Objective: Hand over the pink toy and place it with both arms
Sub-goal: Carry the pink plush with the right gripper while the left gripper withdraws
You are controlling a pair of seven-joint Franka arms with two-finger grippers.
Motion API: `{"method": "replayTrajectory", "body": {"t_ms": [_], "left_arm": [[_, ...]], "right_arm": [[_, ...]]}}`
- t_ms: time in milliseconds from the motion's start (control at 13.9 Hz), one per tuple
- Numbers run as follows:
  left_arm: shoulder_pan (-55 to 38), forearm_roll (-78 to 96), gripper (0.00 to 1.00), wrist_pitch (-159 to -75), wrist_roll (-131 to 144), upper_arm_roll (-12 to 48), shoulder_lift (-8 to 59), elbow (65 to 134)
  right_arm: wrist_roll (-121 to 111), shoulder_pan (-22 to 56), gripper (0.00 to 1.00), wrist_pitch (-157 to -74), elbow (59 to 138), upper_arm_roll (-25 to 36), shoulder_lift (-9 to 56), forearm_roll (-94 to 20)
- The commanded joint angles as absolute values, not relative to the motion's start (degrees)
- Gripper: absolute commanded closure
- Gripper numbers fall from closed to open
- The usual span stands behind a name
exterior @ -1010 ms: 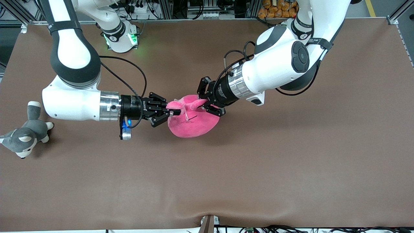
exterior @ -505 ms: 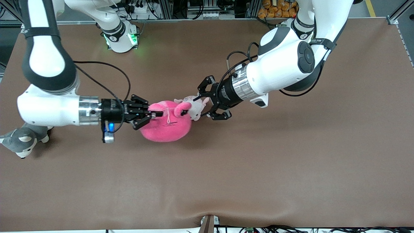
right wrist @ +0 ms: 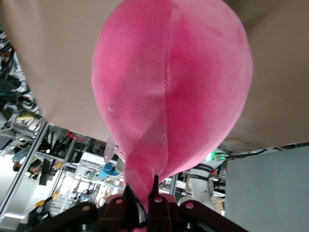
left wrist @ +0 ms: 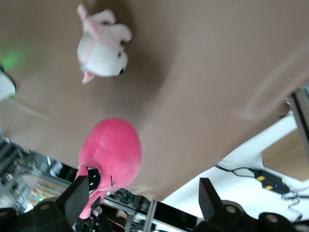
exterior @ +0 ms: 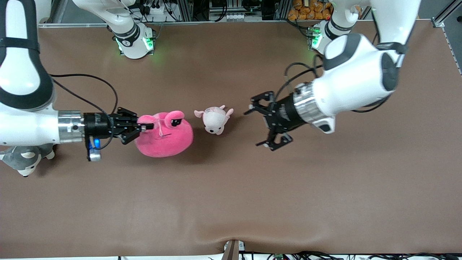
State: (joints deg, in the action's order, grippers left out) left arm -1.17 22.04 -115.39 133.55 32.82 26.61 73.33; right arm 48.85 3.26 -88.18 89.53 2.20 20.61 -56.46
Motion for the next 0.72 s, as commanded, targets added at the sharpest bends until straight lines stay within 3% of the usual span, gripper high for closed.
{"method": "replayTrajectory", "body": {"t_ms": [0, 289, 649], "left_arm": [[3.1, 21.4, 0.00, -109.2, 123.8, 33.0, 23.8, 73.7], [5.8, 16.0, 0.00, -107.3, 102.5, 33.2, 23.7, 73.7], [6.0, 7.3, 0.00, -106.2, 92.7, 32.9, 23.0, 73.7]], "right_arm": [[43.7, -3.6, 1.00, -83.6, 91.7, 1.3, 20.3, -53.9], [36.9, -11.6, 1.00, -78.5, 95.8, 1.3, 20.7, -50.0], [32.6, -17.6, 1.00, -78.8, 97.3, 1.3, 24.7, -46.7]]}}
